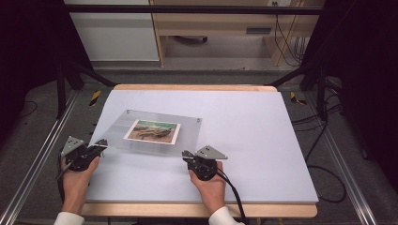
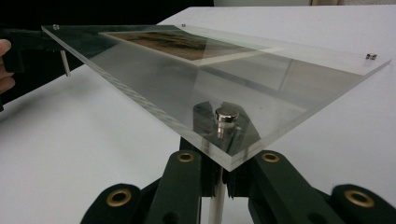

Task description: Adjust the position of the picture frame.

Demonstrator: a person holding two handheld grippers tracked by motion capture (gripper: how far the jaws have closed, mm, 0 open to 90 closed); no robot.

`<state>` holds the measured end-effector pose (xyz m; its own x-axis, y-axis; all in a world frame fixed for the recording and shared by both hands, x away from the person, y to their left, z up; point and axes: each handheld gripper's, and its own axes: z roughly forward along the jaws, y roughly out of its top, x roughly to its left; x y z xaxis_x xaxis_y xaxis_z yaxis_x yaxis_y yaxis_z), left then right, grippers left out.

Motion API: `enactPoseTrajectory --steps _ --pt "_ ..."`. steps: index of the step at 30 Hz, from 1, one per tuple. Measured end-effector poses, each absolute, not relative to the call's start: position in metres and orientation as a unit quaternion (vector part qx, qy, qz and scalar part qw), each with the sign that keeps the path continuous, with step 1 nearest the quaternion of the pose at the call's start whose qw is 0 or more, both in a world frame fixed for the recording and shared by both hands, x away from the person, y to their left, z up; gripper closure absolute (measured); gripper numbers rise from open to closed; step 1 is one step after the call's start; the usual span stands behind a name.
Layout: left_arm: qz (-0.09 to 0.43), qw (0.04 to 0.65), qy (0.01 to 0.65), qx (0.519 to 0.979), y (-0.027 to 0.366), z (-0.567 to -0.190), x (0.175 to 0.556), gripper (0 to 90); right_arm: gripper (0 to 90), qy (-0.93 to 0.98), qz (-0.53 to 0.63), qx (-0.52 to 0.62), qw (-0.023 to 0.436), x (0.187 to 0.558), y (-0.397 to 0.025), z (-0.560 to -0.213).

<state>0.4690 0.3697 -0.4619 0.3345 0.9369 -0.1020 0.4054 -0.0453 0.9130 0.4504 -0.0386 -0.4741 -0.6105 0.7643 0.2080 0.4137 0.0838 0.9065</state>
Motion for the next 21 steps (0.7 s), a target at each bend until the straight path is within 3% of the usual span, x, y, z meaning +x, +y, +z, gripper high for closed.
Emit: enactPoseTrajectory --steps 14,21 --pt "0.292 0.482 0.495 0.661 0.351 -0.438 0.455 84.5 83.1 0.718 0.528 0.413 0.185 0.457 -0.053 -0.445" --pt "0.295 0.489 0.488 0.661 0.319 -0.425 0.451 84.4 82.7 0.718 0.521 0.413 0.205 0.456 -0.083 -0.429"
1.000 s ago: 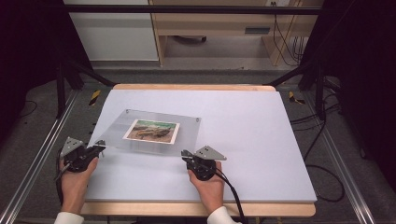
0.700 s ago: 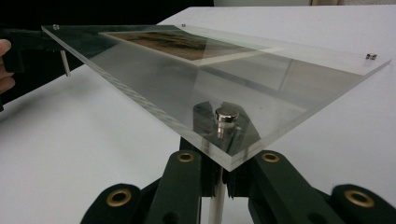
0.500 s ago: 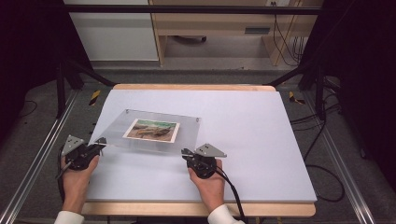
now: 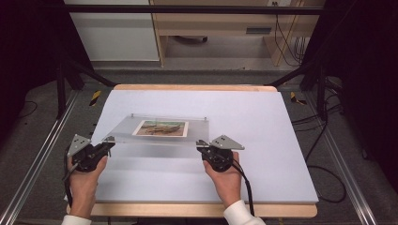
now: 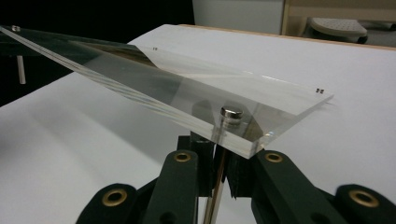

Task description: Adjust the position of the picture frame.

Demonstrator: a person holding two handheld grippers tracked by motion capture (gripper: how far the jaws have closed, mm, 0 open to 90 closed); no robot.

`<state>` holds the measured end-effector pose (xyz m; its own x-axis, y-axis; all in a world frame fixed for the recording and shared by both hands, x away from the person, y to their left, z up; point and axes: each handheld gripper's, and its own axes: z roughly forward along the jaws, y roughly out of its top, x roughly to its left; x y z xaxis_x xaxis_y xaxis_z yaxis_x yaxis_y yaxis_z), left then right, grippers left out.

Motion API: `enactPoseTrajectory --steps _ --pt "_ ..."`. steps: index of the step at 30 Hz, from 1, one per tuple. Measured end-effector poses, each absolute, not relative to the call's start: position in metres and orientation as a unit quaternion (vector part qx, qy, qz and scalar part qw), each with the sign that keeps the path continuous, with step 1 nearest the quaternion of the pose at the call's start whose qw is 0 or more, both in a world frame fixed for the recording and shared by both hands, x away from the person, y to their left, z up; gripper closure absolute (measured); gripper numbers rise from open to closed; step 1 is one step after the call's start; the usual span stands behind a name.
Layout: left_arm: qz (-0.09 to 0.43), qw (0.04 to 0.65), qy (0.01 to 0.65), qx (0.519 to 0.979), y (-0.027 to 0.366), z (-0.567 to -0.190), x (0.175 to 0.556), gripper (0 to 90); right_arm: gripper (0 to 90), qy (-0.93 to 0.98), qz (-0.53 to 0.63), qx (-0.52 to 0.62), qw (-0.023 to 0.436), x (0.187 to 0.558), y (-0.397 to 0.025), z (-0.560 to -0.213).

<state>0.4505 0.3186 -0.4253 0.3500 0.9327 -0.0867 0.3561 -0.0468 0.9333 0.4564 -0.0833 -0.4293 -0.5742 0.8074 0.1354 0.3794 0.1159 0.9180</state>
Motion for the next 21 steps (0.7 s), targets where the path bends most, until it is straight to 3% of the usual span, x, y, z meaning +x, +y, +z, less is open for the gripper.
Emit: enactPoseTrajectory --steps 21 --pt "0.303 0.509 0.457 0.664 0.227 -0.410 0.455 84.2 82.8 0.697 0.510 0.440 0.244 0.453 -0.173 -0.413"
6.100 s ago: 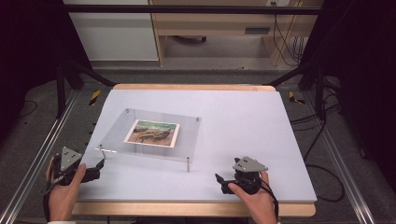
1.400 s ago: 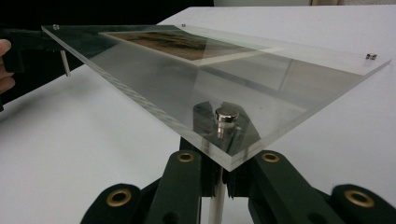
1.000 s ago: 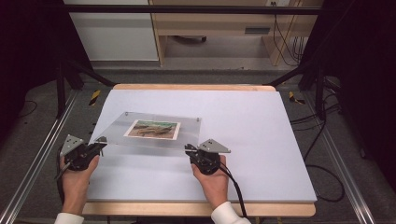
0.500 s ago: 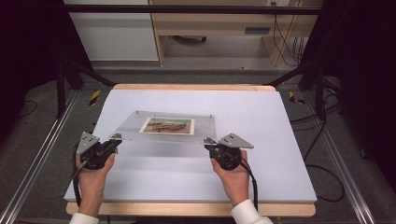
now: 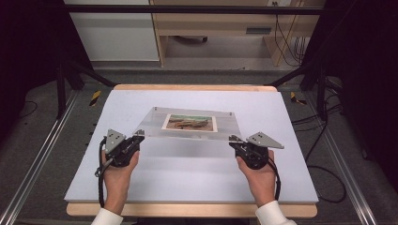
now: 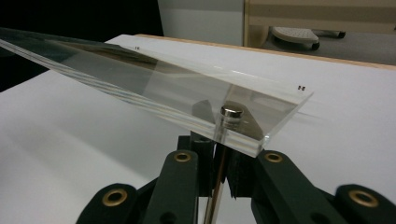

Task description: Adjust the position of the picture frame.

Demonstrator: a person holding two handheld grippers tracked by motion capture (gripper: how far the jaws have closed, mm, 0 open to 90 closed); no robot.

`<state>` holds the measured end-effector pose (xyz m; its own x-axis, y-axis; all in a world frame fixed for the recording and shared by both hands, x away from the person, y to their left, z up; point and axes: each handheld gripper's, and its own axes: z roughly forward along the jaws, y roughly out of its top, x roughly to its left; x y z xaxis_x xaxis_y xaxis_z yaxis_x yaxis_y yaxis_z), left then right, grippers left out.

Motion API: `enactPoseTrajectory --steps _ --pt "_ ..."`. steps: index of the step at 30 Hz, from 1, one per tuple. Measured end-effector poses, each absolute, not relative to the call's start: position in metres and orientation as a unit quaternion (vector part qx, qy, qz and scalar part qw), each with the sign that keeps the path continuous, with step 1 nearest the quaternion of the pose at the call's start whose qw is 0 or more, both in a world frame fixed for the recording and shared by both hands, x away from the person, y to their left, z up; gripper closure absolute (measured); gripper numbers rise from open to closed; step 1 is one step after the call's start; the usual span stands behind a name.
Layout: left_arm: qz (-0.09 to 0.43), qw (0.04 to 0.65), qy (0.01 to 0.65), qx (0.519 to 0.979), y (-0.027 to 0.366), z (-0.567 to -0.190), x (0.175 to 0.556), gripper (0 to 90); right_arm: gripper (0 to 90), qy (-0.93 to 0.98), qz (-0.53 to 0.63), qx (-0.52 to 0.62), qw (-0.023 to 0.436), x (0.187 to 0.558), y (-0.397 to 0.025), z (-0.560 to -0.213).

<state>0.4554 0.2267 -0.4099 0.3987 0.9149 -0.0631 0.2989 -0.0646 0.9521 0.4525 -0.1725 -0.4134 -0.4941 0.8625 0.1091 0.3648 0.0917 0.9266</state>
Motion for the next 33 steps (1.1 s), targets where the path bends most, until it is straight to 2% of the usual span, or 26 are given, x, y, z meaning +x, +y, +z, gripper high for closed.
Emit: enactPoseTrajectory --steps 11,33 --pt "0.312 0.504 0.458 0.662 0.214 -0.411 0.455 84.2 82.9 0.691 0.513 0.448 0.242 0.457 -0.185 -0.418" --pt "0.304 0.499 0.469 0.662 0.214 -0.434 0.449 83.7 83.1 0.700 0.499 0.455 0.232 0.456 -0.186 -0.427"
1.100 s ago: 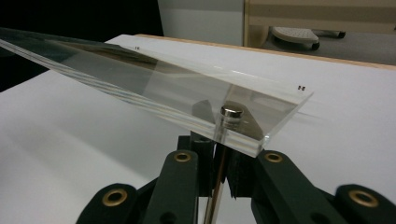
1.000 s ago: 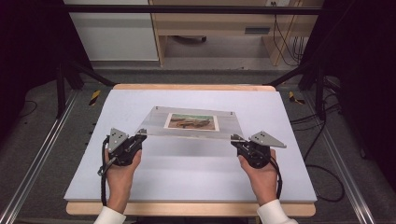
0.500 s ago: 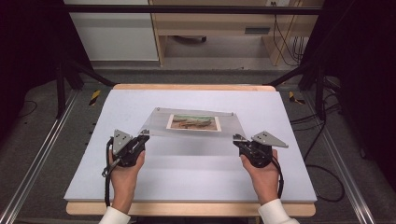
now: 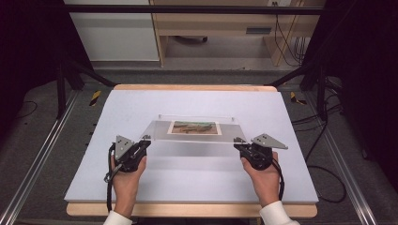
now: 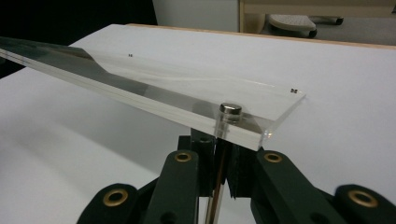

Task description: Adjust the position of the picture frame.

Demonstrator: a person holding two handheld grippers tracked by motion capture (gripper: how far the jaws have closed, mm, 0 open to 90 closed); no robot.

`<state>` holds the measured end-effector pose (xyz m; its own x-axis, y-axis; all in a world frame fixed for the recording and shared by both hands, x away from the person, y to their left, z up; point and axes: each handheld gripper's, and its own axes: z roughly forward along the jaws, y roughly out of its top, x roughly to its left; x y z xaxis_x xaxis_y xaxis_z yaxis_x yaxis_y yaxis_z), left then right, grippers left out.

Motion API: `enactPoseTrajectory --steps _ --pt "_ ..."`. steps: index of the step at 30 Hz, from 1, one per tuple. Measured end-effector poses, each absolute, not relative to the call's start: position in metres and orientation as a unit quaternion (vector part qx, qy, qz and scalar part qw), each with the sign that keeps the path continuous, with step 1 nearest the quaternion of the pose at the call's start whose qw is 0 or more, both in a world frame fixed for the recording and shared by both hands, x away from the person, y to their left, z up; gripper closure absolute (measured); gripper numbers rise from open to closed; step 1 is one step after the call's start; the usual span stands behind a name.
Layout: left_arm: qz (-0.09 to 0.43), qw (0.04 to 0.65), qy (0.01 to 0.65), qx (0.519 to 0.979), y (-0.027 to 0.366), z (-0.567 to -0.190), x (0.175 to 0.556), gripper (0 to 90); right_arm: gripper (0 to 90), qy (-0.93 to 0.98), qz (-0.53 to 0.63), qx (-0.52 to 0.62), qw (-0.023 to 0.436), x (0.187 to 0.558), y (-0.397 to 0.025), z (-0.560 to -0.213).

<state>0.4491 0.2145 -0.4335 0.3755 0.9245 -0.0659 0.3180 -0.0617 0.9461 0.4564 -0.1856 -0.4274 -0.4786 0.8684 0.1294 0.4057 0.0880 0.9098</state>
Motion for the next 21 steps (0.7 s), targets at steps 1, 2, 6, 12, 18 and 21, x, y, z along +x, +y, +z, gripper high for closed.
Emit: enactPoseTrajectory --steps 1,2,6,12,18,21 --pt "0.304 0.499 0.469 0.662 0.214 -0.434 0.449 83.7 83.1 0.700 0.499 0.455 0.232 0.456 -0.186 -0.427" --pt "0.304 0.501 0.469 0.661 0.214 -0.435 0.449 83.7 83.2 0.700 0.499 0.455 0.231 0.456 -0.186 -0.428" --pt "0.299 0.501 0.468 0.663 0.213 -0.439 0.445 83.7 83.4 0.700 0.498 0.457 0.231 0.455 -0.186 -0.431" --pt "0.289 0.491 0.468 0.675 0.213 -0.449 0.439 83.6 83.7 0.708 0.488 0.457 0.229 0.451 -0.187 -0.440" --pt "0.286 0.489 0.468 0.678 0.212 -0.457 0.434 83.6 84.4 0.711 0.482 0.461 0.223 0.448 -0.189 -0.449" --pt "0.283 0.489 0.471 0.677 0.212 -0.460 0.433 83.9 84.6 0.711 0.481 0.463 0.219 0.446 -0.189 -0.453"
